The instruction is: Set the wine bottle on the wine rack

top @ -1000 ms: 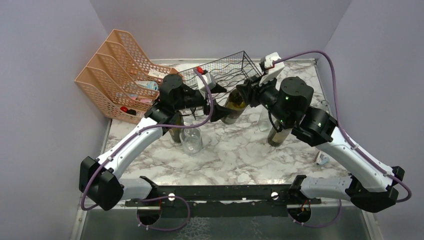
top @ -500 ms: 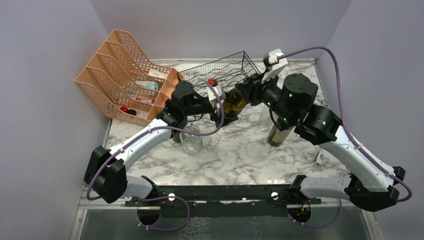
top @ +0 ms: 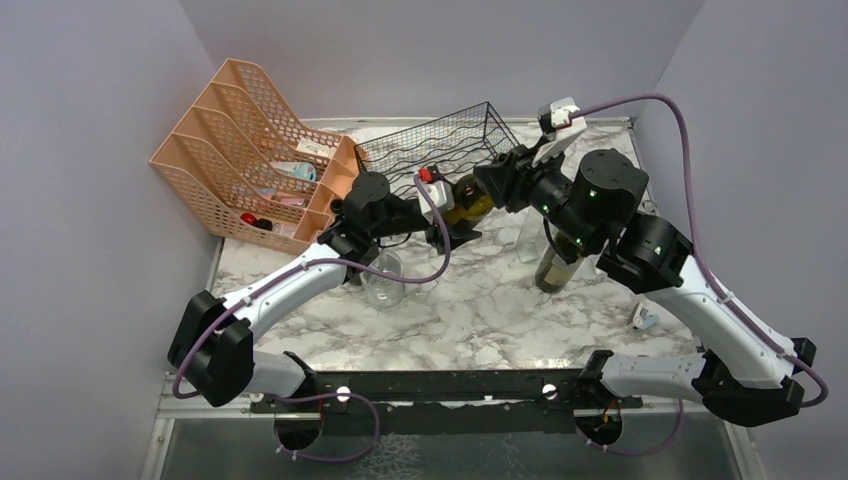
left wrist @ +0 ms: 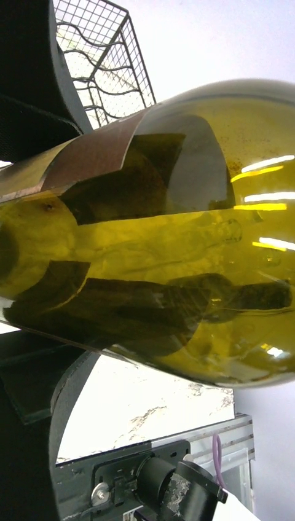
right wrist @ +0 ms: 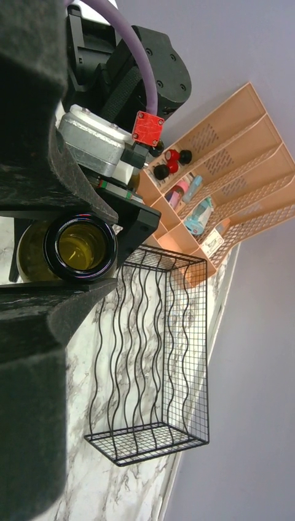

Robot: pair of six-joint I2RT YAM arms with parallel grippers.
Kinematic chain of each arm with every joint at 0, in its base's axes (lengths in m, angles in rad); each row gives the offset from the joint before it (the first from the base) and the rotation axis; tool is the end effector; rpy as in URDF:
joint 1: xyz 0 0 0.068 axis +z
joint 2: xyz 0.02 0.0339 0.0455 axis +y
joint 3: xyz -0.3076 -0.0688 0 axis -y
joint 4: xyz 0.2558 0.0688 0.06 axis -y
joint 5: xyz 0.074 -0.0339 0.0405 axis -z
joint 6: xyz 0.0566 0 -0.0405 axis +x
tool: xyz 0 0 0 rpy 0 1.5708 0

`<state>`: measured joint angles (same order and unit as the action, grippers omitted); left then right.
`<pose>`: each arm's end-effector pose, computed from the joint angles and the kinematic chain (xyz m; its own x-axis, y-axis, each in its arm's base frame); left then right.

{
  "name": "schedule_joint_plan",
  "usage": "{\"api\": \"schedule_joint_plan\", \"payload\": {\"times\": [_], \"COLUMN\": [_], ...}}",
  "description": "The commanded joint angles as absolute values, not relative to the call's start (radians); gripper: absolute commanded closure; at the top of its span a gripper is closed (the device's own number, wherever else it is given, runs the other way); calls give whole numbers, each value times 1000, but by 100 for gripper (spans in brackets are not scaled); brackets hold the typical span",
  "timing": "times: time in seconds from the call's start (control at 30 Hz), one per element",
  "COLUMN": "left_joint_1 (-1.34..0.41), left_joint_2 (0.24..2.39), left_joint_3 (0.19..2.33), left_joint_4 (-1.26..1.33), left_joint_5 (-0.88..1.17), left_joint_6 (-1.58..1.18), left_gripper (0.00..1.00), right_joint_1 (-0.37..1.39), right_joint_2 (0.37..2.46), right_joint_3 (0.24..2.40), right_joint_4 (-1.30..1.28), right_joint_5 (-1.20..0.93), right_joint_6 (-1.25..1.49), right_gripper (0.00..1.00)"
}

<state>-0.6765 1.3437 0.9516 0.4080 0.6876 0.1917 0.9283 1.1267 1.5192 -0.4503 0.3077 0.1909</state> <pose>0.2331 -0.2332 0.3728 0.1986 0.0293 -0.9796 0.9584 0.2034 0.2004 0.1509 0.1730 0.5372 -0.1444 0.1089 -0.9835 -0.5647 0.8071 0.1722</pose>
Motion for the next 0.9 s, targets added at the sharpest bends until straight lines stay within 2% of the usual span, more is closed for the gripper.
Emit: {"api": "schedule_joint_plan", "payload": {"times": [0.0, 0.03, 0.07, 0.1, 0.13, 0.17, 0.2, 0.37, 0.6, 0.87], "left_joint_1": [-672, -672, -673, -672, -672, -672, -673, -672, -672, -672], "left_joint_2": [1322, 1323, 1324, 1326, 1331, 1337, 1342, 1347, 1355, 1420], "left_joint_3": [956, 957, 962, 971, 985, 999, 1012, 1006, 1010, 1110], "left_joint_4": [483, 483, 483, 483, 483, 483, 483, 483, 460, 345], "left_joint_5": [619, 614, 600, 584, 569, 554, 546, 569, 586, 513], "left_joint_6": [268, 288, 310, 327, 341, 351, 360, 523, 964, 1454], "left_gripper": [68, 91, 100, 100, 100, 100, 100, 100, 100, 100], "right_joint_1": [933, 934, 933, 934, 934, 934, 934, 934, 933, 933], "right_joint_2": [1077, 1076, 1072, 1065, 1053, 1039, 1034, 1035, 1051, 1151], "right_joint_3": [1571, 1574, 1577, 1573, 1566, 1561, 1563, 1634, 1679, 1754], "right_joint_4": [-452, -472, -492, -510, -528, -543, -565, -709, -808, -990], "right_joint_5": [288, 284, 283, 278, 276, 275, 281, 288, 234, 249], "right_joint_6": [239, 241, 241, 239, 230, 219, 209, 205, 162, 180], "right_gripper": [98, 92, 73, 48, 32, 22, 19, 17, 17, 25]}}
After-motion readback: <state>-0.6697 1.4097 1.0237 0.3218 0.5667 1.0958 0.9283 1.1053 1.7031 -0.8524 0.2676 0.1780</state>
